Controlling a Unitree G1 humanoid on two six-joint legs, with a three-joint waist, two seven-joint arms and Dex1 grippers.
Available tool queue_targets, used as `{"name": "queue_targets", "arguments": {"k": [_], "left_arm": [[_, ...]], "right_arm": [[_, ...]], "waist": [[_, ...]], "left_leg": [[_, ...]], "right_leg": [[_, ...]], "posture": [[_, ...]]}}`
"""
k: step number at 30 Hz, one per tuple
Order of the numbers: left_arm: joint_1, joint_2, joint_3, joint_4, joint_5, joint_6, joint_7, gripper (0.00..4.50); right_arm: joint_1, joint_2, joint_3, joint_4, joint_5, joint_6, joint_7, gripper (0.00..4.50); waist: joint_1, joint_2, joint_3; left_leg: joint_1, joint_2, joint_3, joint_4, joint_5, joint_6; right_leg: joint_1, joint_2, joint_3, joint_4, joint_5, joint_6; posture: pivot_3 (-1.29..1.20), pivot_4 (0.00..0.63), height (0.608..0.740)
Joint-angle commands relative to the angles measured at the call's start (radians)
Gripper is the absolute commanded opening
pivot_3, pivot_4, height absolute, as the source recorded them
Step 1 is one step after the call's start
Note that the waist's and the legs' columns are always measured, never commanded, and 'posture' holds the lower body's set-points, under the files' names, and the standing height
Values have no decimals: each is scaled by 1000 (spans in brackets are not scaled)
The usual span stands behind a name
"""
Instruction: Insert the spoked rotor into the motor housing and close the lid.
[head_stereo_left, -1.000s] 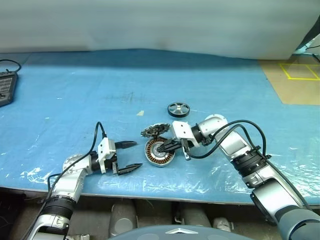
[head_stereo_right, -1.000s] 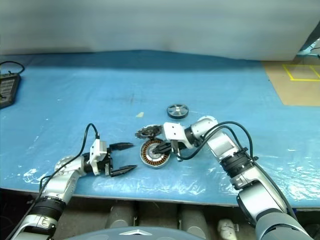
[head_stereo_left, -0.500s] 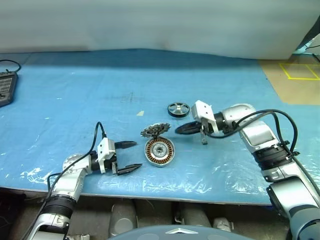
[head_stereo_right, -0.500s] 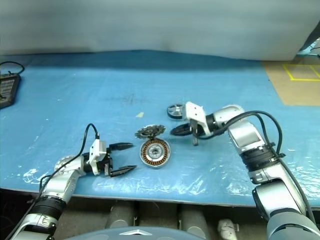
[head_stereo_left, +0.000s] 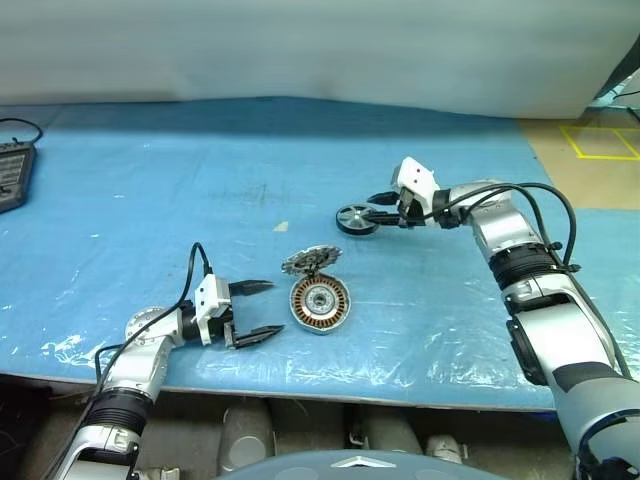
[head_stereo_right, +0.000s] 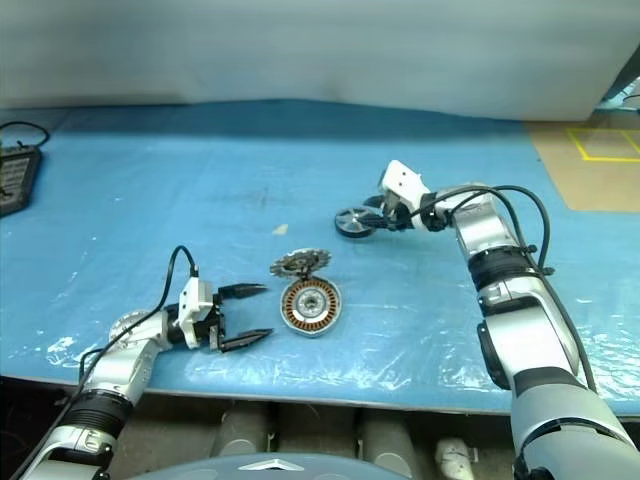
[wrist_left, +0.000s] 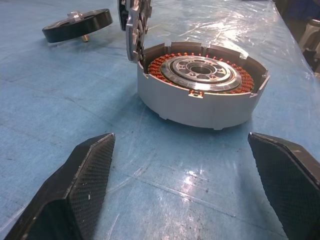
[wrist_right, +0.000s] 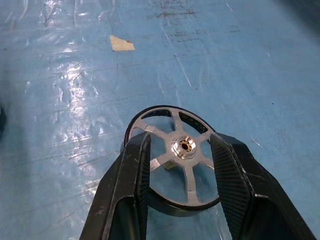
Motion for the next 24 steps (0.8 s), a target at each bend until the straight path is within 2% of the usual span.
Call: {"name": "queue_targets", "arguments": {"k": [1, 7, 15, 24], "left_arm": [[5, 8, 6, -18, -3, -3, 5, 4500], [6, 11, 7, -20, -4, 0, 9, 4500], [9, 13, 7, -26, -4, 4, 12, 4500], [10, 13, 4, -23, -3, 3, 11, 4500]], "right_arm": [[-49, 24, -20, 68, -19, -29, -25, 1913], [-53, 61, -17, 124, -52, -41, -43, 1913], [-44, 51, 3, 169, -129, -88, -78, 1913], [-45, 49, 29, 187, -180, -222, -31, 1913]], "waist": [[0, 0, 0], [0, 0, 0], [0, 0, 0], [0, 0, 0]], "left_leg": [[0, 0, 0, 0, 0, 0], [-1, 0, 0, 0, 0, 0], [0, 0, 0, 0, 0, 0], [-1, 0, 0, 1, 0, 0]], "right_leg": [[0, 0, 0, 0, 0, 0], [0, 0, 0, 0, 0, 0], [0, 0, 0, 0, 0, 0], [0, 0, 0, 0, 0, 0]], "posture": [[0, 150, 740], [0, 150, 740], [0, 150, 740], [0, 150, 740]]}}
